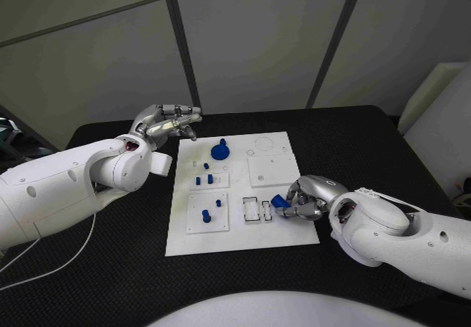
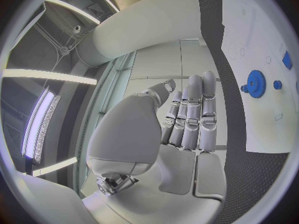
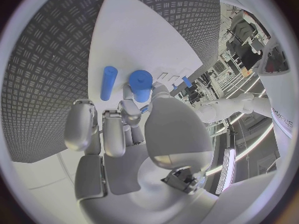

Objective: Assemble the parts on the task board

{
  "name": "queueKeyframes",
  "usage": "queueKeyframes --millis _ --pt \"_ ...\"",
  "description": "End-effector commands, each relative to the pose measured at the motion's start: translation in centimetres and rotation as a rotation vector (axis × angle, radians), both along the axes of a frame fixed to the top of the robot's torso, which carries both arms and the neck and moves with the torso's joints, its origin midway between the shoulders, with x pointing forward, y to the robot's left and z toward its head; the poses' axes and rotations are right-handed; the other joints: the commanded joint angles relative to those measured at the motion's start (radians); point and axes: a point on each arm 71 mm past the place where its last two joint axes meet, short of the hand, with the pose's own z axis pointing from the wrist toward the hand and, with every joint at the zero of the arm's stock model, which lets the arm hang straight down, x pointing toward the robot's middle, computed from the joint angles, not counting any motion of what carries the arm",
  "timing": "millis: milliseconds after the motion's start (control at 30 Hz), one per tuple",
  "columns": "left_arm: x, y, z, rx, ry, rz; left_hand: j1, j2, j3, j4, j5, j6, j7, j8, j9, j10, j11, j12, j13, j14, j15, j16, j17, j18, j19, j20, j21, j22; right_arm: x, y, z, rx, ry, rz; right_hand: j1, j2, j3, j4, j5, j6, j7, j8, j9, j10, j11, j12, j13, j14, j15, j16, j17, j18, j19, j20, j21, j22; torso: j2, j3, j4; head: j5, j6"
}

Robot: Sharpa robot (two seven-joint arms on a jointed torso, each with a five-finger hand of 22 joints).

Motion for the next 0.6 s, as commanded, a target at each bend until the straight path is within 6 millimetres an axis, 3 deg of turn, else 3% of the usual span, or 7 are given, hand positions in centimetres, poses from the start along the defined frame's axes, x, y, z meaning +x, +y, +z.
queueKeyframes --millis 33,233,600 --pt "0.0 -0.2 0.1 -0.007 -0.004 -0.012 -0.006 0.005 -0.007 0.0 0.001 -0.007 0.002 0.006 0.001 -0.009 0.001 0.006 0.0 -0.007 0.001 -0.004 -0.001 -0.019 -0.006 0.002 -0.006 -0.001 -0.3 -0.2 0.5 0.07 -0.012 -0.054 0.016 0.004 0.0 -0.004 0.013 0.002 -0.006 0.011 0.01 0.007 0.002 0.004 0.004 0.067 -0.008 0.006 0.037 -0.012 0.008 -0.002 0.006 0.006 -0.001 -0.0007 -0.0006 -0.002 0.002" --pt "0.0 -0.2 0.1 -0.007 -0.003 -0.013 -0.006 0.005 -0.007 0.0 0.001 -0.007 0.002 0.006 0.001 -0.009 0.001 0.006 0.0 -0.007 0.001 -0.004 -0.001 -0.019 -0.006 0.002 -0.006 -0.001 -0.9 0.1 1.5 0.151 -0.035 -0.078 0.016 0.004 -0.004 -0.001 0.021 0.003 -0.007 0.013 0.013 0.009 0.001 0.003 0.005 0.069 -0.008 0.011 0.046 -0.014 0.012 -0.003 0.011 0.014 0.001 -0.0023 0.0025 -0.004 0.006" --pt "0.0 -0.4 0.1 -0.009 -0.003 -0.016 -0.006 0.006 -0.007 0.0 0.001 -0.008 0.002 0.007 0.001 -0.009 0.001 0.007 0.0 -0.007 0.001 -0.004 -0.002 -0.019 -0.007 0.002 -0.006 -0.002 -1.1 2.1 1.8 0.215 -0.024 -0.046 -0.019 0.001 -0.031 0.003 0.022 0.009 -0.01 0.02 0.021 0.014 -0.001 0.0 0.009 0.069 -0.01 0.013 0.049 -0.014 0.011 -0.005 0.014 0.017 0.0 -0.0007 0.0004 0.003 0.007"
